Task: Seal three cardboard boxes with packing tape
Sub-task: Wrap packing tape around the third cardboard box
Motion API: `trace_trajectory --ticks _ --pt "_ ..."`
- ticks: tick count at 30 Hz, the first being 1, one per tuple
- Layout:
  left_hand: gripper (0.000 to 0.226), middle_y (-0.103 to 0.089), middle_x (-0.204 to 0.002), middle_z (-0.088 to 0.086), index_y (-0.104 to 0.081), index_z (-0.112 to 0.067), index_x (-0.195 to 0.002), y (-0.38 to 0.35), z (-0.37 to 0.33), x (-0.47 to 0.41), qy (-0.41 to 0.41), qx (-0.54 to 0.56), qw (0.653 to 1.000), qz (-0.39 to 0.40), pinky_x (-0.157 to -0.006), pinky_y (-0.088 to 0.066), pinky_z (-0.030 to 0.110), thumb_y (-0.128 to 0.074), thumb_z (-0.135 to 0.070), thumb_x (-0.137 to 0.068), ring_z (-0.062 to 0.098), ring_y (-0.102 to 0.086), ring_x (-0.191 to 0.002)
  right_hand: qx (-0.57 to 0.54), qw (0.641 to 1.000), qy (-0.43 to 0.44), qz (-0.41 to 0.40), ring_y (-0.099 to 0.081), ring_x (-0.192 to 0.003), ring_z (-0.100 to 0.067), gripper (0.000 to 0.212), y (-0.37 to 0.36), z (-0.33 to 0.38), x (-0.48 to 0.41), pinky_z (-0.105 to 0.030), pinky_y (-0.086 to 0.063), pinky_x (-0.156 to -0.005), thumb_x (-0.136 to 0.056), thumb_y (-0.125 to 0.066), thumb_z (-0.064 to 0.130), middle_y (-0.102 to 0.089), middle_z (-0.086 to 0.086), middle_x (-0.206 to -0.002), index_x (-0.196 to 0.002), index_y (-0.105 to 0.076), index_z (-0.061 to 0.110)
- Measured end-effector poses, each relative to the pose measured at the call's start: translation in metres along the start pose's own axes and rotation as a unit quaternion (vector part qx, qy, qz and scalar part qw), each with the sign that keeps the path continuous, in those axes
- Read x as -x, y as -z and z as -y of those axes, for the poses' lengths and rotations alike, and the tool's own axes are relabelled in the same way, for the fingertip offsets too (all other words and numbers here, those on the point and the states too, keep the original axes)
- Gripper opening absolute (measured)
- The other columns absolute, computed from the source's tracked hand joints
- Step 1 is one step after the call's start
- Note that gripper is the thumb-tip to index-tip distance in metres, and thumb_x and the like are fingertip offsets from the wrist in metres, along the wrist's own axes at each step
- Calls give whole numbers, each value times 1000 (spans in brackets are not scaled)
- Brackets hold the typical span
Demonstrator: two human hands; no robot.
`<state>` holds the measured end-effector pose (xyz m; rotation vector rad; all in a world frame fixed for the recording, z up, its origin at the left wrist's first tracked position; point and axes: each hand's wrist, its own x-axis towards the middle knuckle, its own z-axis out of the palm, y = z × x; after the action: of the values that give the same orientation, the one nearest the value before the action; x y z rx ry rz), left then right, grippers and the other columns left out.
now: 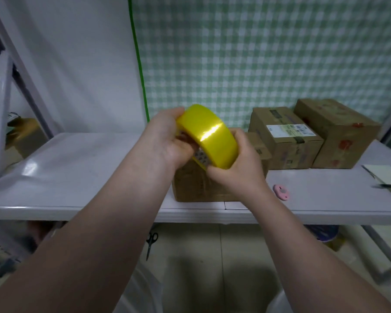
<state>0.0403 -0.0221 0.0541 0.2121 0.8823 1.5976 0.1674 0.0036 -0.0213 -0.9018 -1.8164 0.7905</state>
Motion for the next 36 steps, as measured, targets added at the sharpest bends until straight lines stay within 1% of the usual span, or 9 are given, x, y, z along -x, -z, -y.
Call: trace_trajectory --ticks 2,4,6,12,17,21,29,34,36 --pt "19 -62 -115 21 -54 -5 -94 6 -2 -3 12 -17 999 32 -86 -55 46 -55 -24 -95 32 -67 -99 -2 1000 7 -19 -51 -66 5 55 13 4 -4 -13 -38 -52 -67 -78 6 -52 12 -83 -100 -44 33" --pt "17 -66 -91 11 -55 -18 -98 15 -7 -8 16 -128 991 42 -61 -60 35 -58 -33 -93 20 -70 -67 11 1000 -2 -20 -53 -71 -1 53 28 10 -11 -25 -46 -60 -66 -77 11 -50 13 -84 -97 -44 37" --pt "13 -59 -74 4 -59 -20 -90 21 -11 -13 14 -231 973 17 -53 -56 26 -64 -32 -88 11 -58 -50 25 999 -21 -9 -58 -79 -14 53 42 13 -18 -41 -54 -65 -64 -76 14 -50 12 -87 -96 -44 43" --pt "11 -59 -76 6 -64 -8 -89 26 -11 -25 -2 -282 959 -17 -47 -54 21 -65 -19 -89 12 -58 -64 -2 998 -40 43 -60 -92 -31 54 56 13 -29 -52 -57 -61 -54 -66 19 -53 -6 -106 -97 -46 44" --pt "21 -62 -48 5 -59 -2 -80 27 -14 -26 -15 -313 949 -35 -45 -55 25 -53 -13 -97 13 -64 -44 2 998 -50 33 -58 -82 -28 55 57 8 -35 -37 -51 -55 -55 -65 19 -52 -7 -100 -106 -48 35" --pt "28 -63 -49 5 -62 -2 -81 27 -17 -26 -32 -344 938 -34 -47 -56 25 -57 -25 -95 13 -64 -45 7 999 -34 24 -57 -81 -27 53 57 3 -42 -35 -48 -56 -66 -72 9 -53 -7 -99 -111 -49 28" --pt "19 -61 -44 6 -57 2 -78 27 -8 -35 -21 -318 946 -53 -42 -54 23 -49 -2 -96 10 -60 -37 -75 988 -94 -97 -51 -123 -13 77 51 1 -57 -31 -46 -94 -69 -85 26 -55 2 -135 -137 -51 19" --pt "23 -57 -39 6 -53 1 -76 28 -8 -47 -20 -255 964 -77 -38 -51 22 -45 -2 -97 9 -56 -32 -216 965 -145 -36 -61 -112 -21 69 28 1 -63 -52 -49 -97 -68 -82 39 -65 1 -119 -129 -53 27" --pt "23 -55 -37 3 -54 -2 -74 29 -6 -50 -39 -269 959 -86 -36 -49 19 -49 -4 -97 6 -53 -30 -211 966 -144 -30 -61 -108 -23 51 18 2 -65 -55 -48 -96 -78 -77 31 -65 1 -109 -121 -49 32"
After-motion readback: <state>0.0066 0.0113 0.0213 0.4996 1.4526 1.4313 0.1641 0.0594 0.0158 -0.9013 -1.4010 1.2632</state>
